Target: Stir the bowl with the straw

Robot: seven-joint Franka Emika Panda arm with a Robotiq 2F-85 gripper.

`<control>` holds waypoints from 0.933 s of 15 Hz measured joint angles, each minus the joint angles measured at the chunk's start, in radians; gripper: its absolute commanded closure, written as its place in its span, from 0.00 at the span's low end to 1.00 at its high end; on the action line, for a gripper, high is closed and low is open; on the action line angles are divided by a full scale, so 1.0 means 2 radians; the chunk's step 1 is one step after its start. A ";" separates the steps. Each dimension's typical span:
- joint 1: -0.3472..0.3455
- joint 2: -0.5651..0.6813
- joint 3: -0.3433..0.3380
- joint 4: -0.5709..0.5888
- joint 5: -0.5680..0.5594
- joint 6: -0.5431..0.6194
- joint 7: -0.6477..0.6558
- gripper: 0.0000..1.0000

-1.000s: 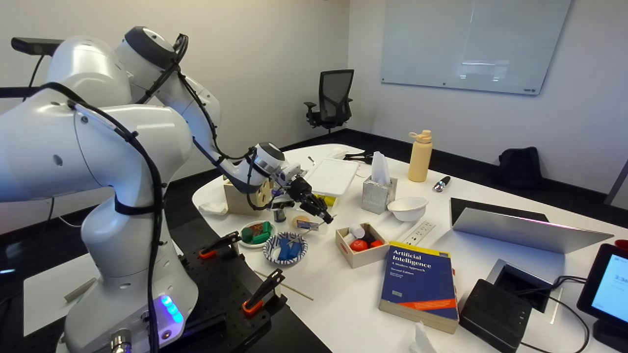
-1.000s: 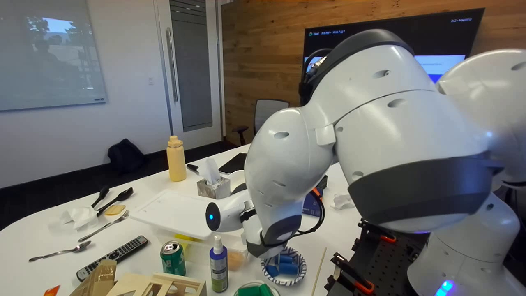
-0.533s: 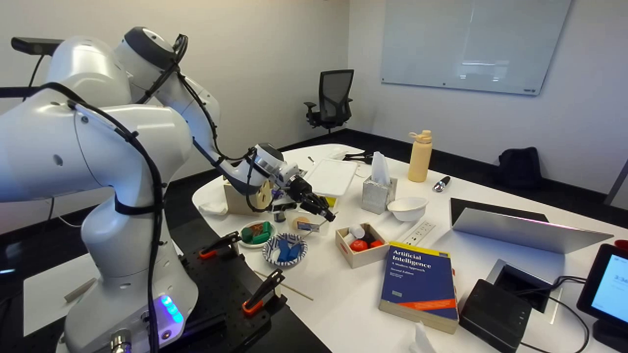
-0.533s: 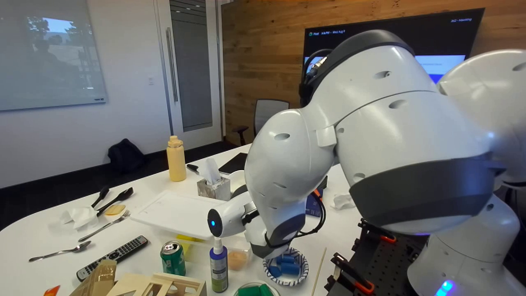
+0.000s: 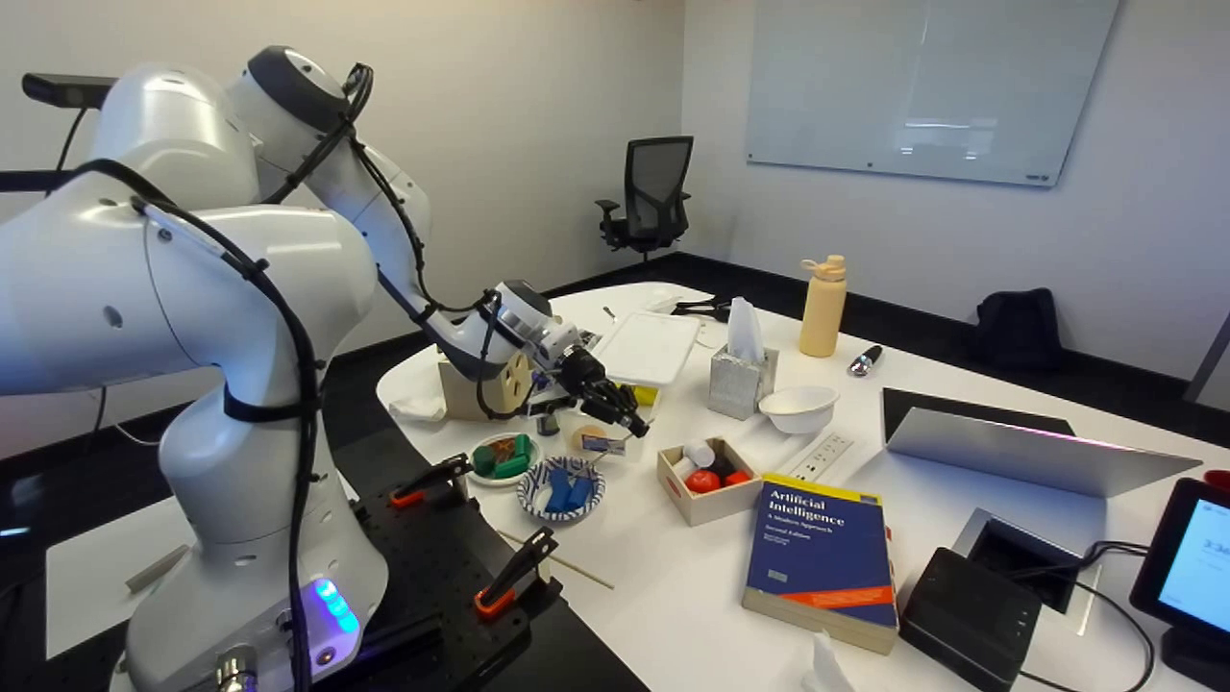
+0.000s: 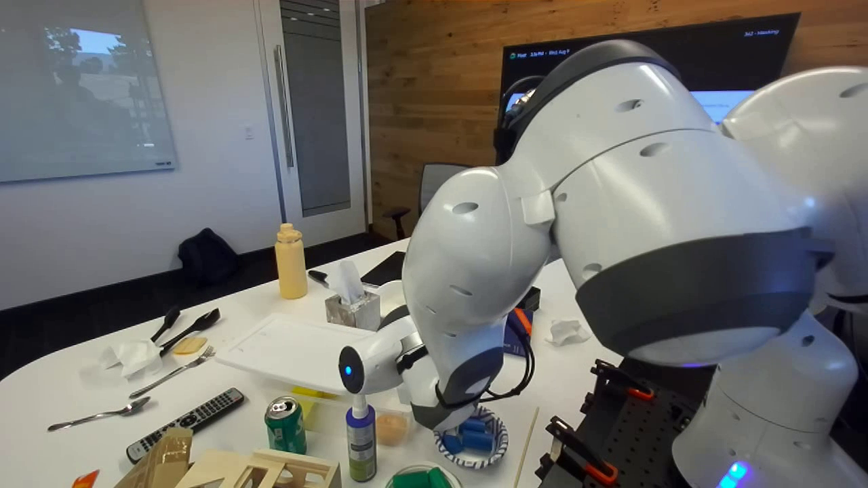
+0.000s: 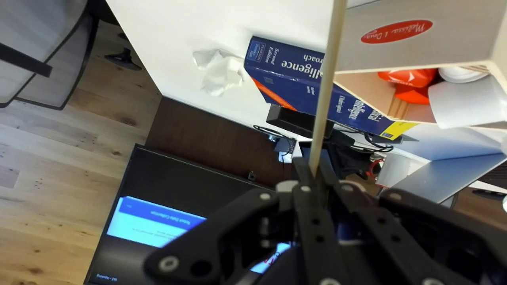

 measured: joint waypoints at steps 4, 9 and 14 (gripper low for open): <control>-0.026 -0.027 0.004 -0.008 0.000 0.007 -0.002 0.98; -0.070 -0.079 0.003 -0.044 0.001 0.065 0.007 0.98; -0.154 -0.121 0.017 -0.113 0.008 0.174 0.005 0.98</control>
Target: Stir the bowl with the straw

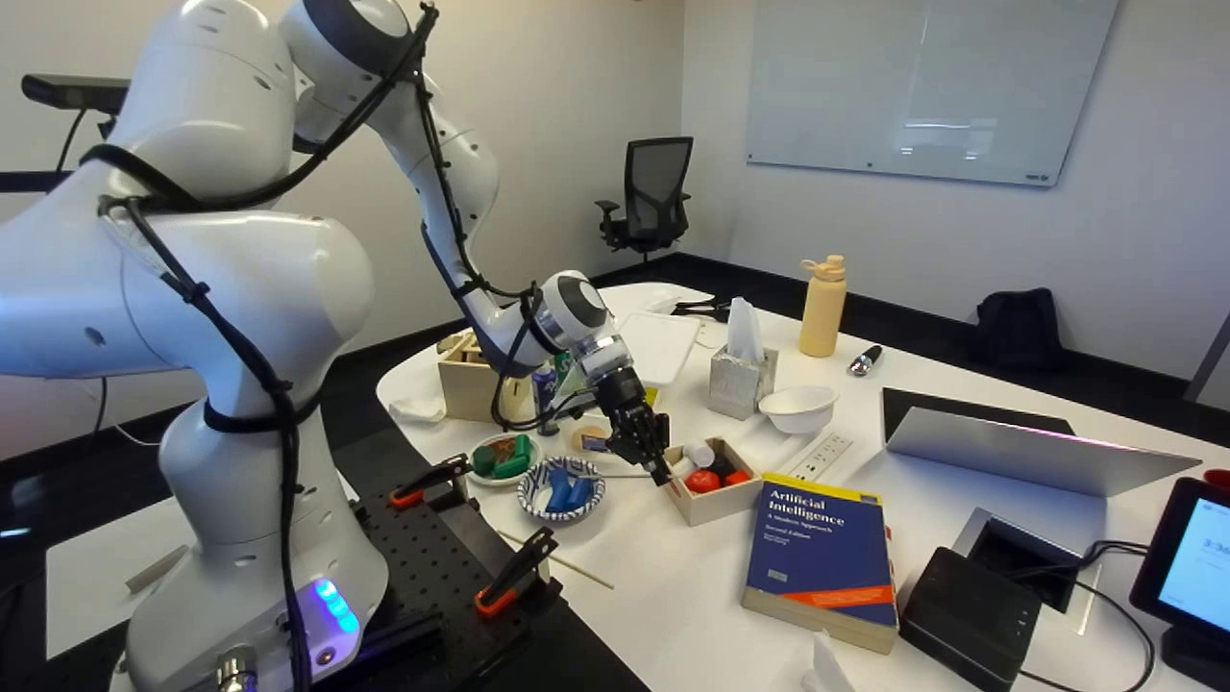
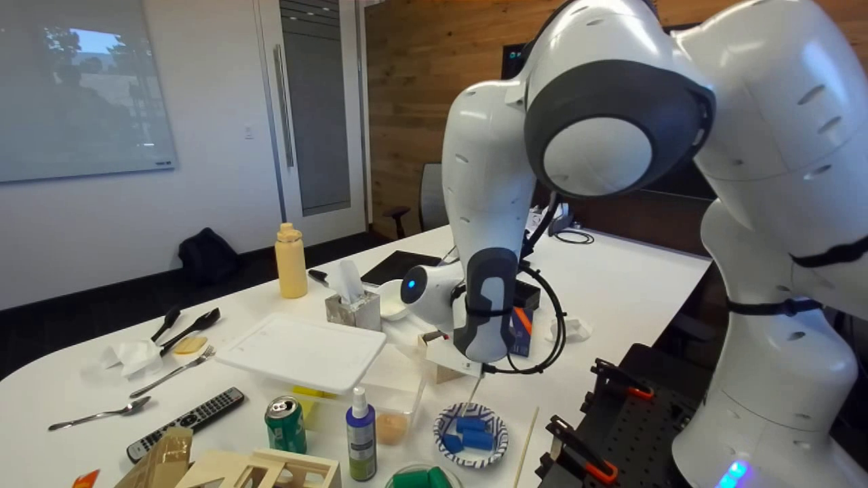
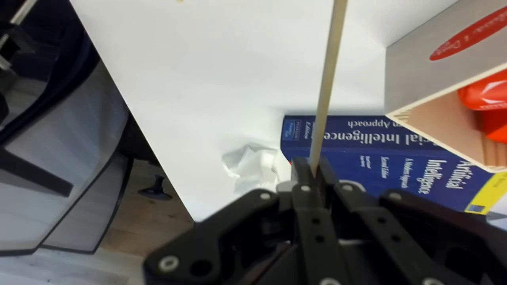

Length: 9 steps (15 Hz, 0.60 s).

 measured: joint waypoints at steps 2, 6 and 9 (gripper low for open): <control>-0.048 -0.004 0.023 -0.013 0.013 0.048 -0.006 0.98; -0.155 -0.004 0.101 -0.014 0.064 0.135 -0.047 0.98; -0.238 -0.007 0.169 -0.007 0.107 0.182 -0.094 0.98</control>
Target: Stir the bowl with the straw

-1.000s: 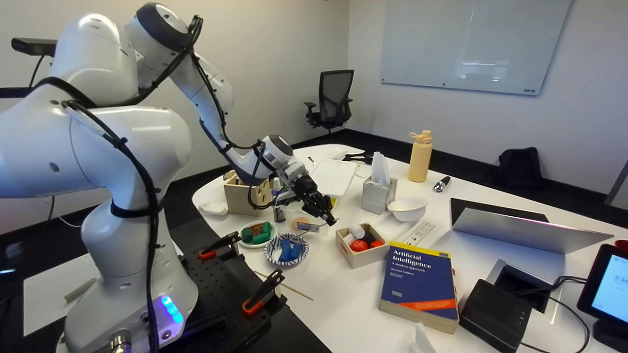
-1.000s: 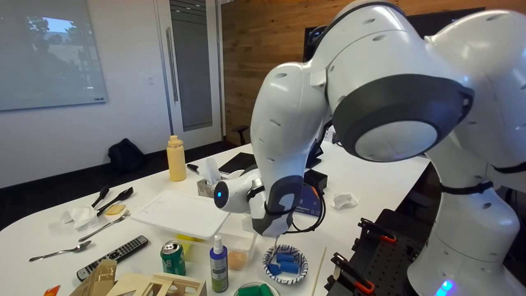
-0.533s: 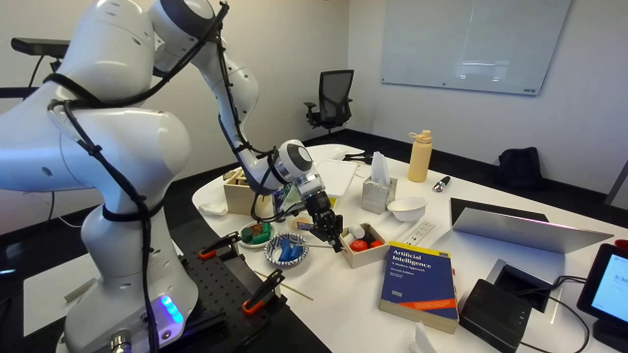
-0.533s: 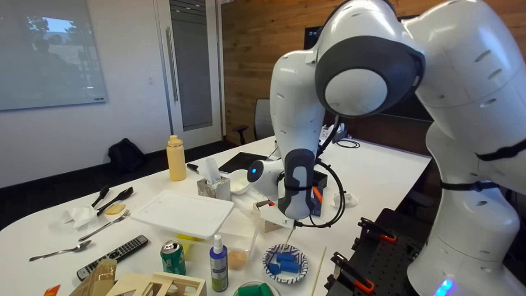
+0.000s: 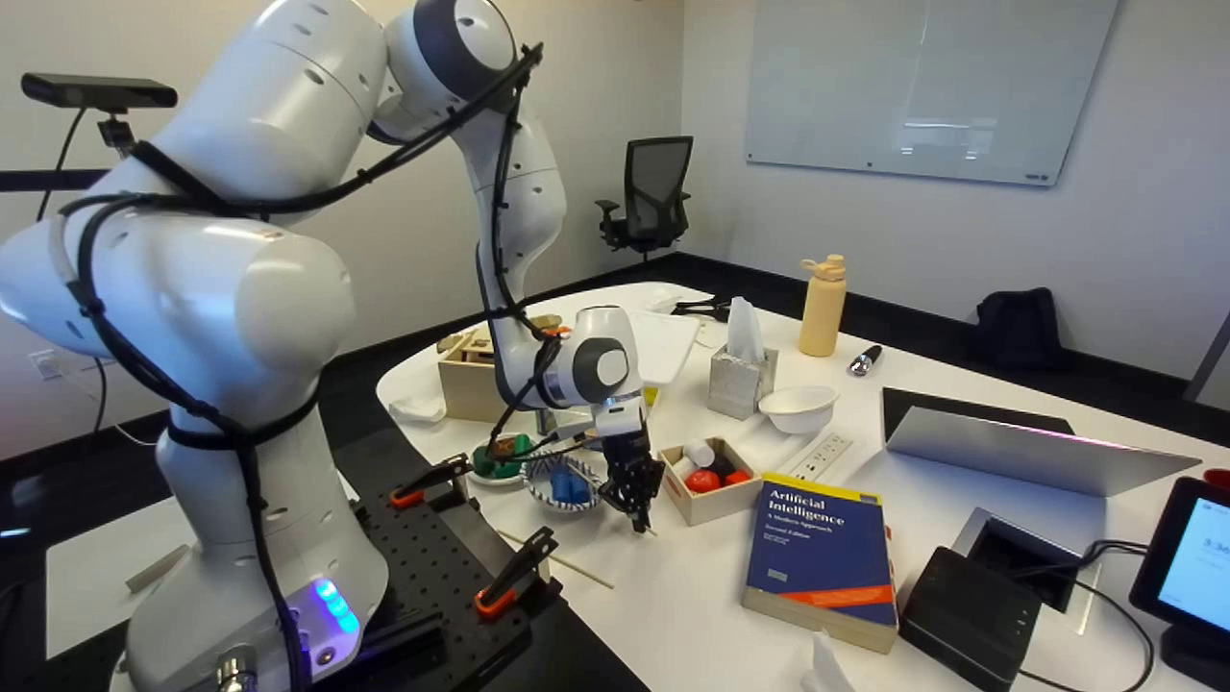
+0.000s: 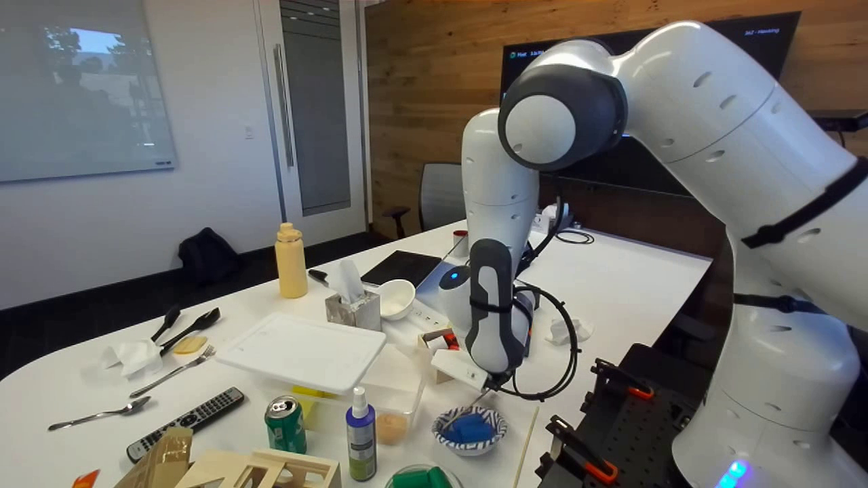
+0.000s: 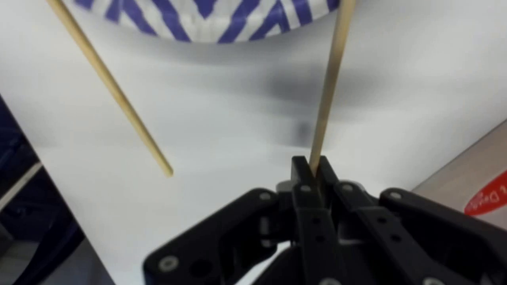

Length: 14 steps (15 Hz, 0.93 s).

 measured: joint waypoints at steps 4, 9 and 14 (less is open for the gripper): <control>-0.089 -0.009 0.067 0.006 0.048 0.021 -0.067 0.68; -0.140 -0.016 0.103 0.006 0.099 0.023 -0.121 0.33; -0.155 -0.016 0.121 0.006 0.131 0.025 -0.143 0.00</control>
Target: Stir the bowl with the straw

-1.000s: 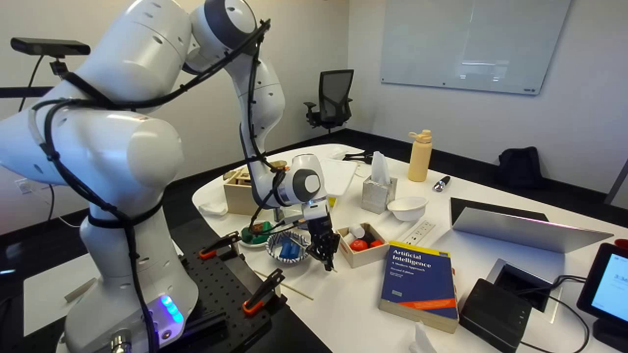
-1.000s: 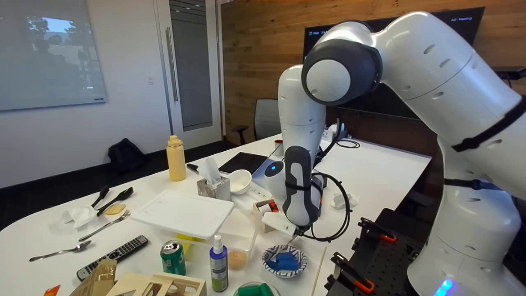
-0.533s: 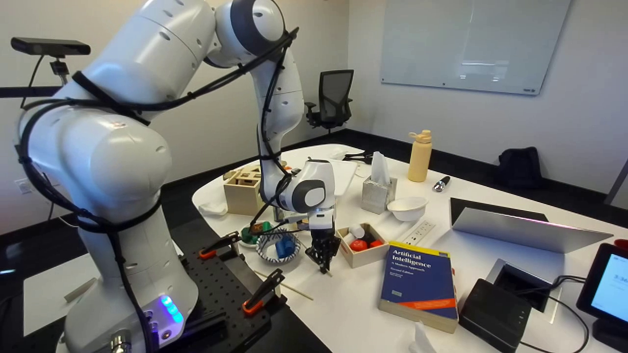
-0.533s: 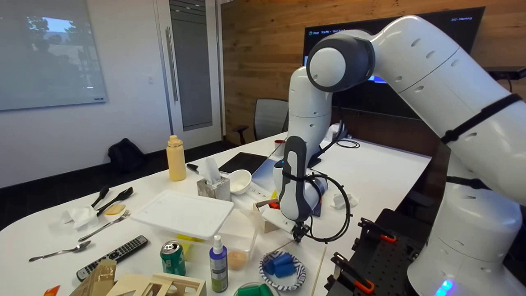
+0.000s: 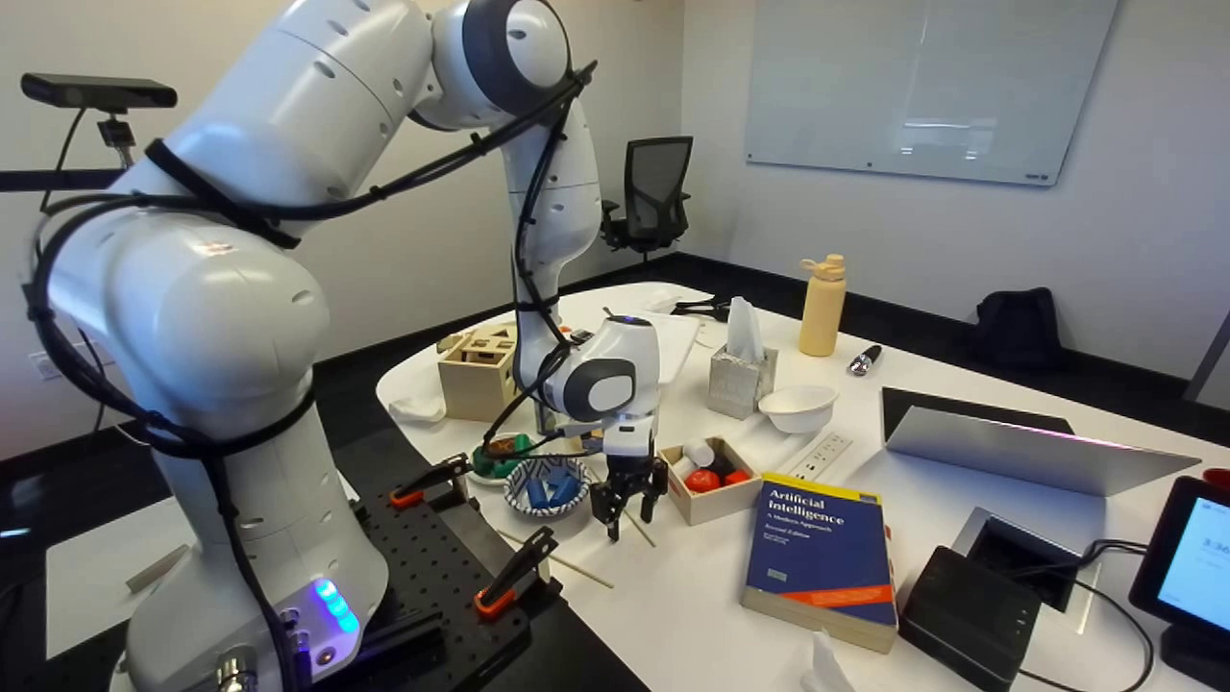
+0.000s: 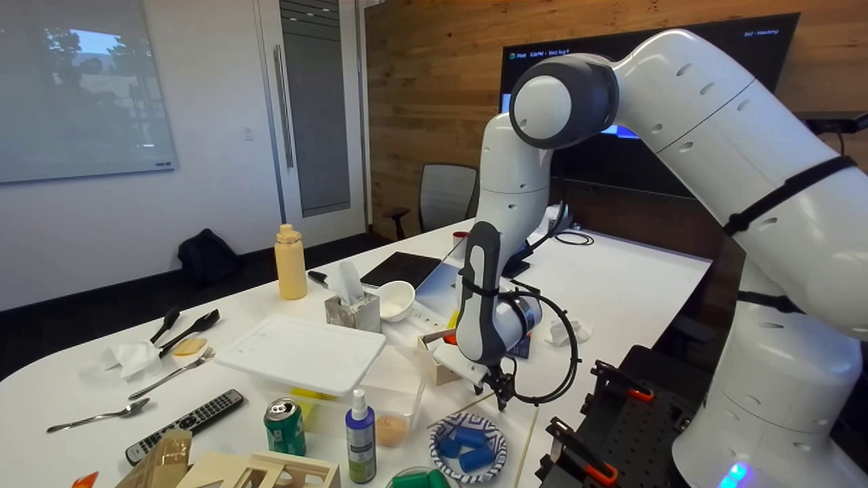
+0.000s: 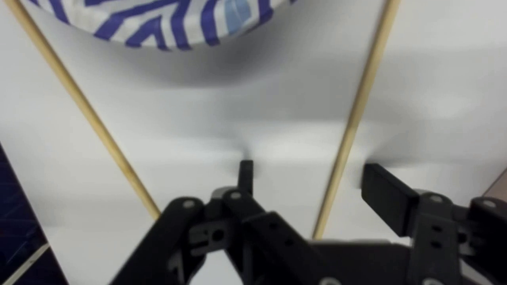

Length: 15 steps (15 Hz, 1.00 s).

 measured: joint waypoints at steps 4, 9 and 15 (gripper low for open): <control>0.000 0.000 0.008 0.002 0.007 0.010 -0.007 0.00; 0.019 -0.003 0.005 0.003 0.007 0.028 -0.018 0.00; 0.036 -0.019 -0.006 0.000 0.007 0.039 -0.018 0.00</control>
